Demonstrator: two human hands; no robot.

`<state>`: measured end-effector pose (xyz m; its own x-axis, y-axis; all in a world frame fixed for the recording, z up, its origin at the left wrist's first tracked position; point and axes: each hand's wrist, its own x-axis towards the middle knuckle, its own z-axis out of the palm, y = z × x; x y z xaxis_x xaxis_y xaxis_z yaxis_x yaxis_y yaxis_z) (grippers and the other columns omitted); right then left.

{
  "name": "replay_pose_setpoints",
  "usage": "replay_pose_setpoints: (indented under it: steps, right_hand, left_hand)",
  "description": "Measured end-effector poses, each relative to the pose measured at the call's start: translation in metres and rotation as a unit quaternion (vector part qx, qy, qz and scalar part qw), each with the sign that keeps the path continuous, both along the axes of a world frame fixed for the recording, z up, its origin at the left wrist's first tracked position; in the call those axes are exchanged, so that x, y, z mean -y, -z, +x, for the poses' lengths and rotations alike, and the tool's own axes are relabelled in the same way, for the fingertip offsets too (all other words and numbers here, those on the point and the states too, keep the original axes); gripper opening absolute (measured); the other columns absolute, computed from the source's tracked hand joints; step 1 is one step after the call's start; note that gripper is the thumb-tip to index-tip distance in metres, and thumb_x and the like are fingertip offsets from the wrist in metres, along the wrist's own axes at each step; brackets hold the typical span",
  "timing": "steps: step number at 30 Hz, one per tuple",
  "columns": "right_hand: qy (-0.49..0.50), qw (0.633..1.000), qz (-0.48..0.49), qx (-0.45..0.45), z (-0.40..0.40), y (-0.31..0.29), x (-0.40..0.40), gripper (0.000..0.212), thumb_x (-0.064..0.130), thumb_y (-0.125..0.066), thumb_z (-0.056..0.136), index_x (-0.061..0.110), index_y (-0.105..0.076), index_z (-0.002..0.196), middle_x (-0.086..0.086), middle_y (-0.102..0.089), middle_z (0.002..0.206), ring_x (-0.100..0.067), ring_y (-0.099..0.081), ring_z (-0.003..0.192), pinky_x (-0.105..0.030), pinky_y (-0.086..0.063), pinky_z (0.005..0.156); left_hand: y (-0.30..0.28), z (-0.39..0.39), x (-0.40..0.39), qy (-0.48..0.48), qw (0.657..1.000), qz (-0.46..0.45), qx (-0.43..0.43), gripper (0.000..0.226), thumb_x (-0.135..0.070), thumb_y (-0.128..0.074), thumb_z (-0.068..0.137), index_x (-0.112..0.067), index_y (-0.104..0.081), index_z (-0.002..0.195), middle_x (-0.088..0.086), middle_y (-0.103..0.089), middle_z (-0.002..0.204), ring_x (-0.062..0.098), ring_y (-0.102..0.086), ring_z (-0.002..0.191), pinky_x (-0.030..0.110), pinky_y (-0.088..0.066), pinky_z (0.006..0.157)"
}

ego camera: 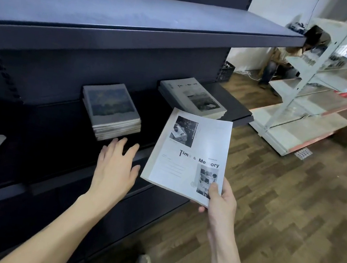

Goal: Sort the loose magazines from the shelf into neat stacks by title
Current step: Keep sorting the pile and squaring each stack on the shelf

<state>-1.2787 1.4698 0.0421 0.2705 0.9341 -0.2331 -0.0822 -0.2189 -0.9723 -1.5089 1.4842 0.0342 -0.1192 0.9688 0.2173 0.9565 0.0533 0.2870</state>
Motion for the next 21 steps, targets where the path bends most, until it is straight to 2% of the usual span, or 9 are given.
replay_pose_setpoints:
  steps: [4, 11, 15, 21]
  right_hand:
    - [0.0, 1.0, -0.003, 0.007, 0.018, 0.001, -0.038, 0.031, 0.01, -0.042, 0.105, 0.024, -0.061, 0.125, 0.001, -0.076, 0.09, -0.018, -0.067, 0.052, -0.022, -0.037, 0.037]
    - [-0.03, 0.998, -0.021, 0.049, 0.042, 0.0, -0.122, 0.033, 0.009, -0.044, 0.105, 0.022, -0.058, 0.132, 0.005, -0.074, 0.091, -0.006, -0.063, 0.051, -0.023, -0.039, 0.038]
    - [-0.05, 0.997, -0.032, 0.056, 0.045, -0.004, -0.16, 0.032, 0.01, -0.044, 0.105, 0.026, -0.059, 0.128, 0.006, -0.074, 0.09, -0.005, -0.063, 0.051, -0.024, -0.039, 0.039]
    - [-0.071, 0.994, -0.044, 0.067, 0.051, -0.002, -0.201, 0.031, 0.009, -0.044, 0.105, 0.022, -0.06, 0.127, 0.008, -0.075, 0.083, -0.008, -0.061, 0.049, -0.024, -0.038, 0.039]
  left_hand:
    - [0.004, 0.02, -0.043, 0.006, 1.0, -0.011, 0.012, 0.054, -0.024, -0.062, 0.091, -0.014, -0.048, 0.141, 0.018, -0.041, 0.147, 0.036, -0.031, 0.139, 0.052, -0.027, 0.114]
    - [0.004, 0.042, -0.123, -0.006, 0.998, -0.049, 0.046, 0.058, -0.028, -0.058, 0.094, -0.021, -0.039, 0.148, 0.012, -0.029, 0.156, 0.036, -0.036, 0.136, 0.049, -0.032, 0.111]
    - [0.004, 0.043, -0.156, -0.012, 0.997, -0.061, 0.052, 0.059, -0.033, -0.054, 0.096, -0.024, -0.033, 0.151, 0.008, -0.025, 0.158, 0.033, -0.032, 0.139, 0.046, -0.029, 0.115]
    - [0.007, 0.046, -0.189, -0.02, 0.993, -0.091, 0.065, 0.06, -0.035, -0.051, 0.097, -0.025, -0.028, 0.152, 0.005, -0.019, 0.16, 0.03, -0.024, 0.144, 0.044, -0.026, 0.116]
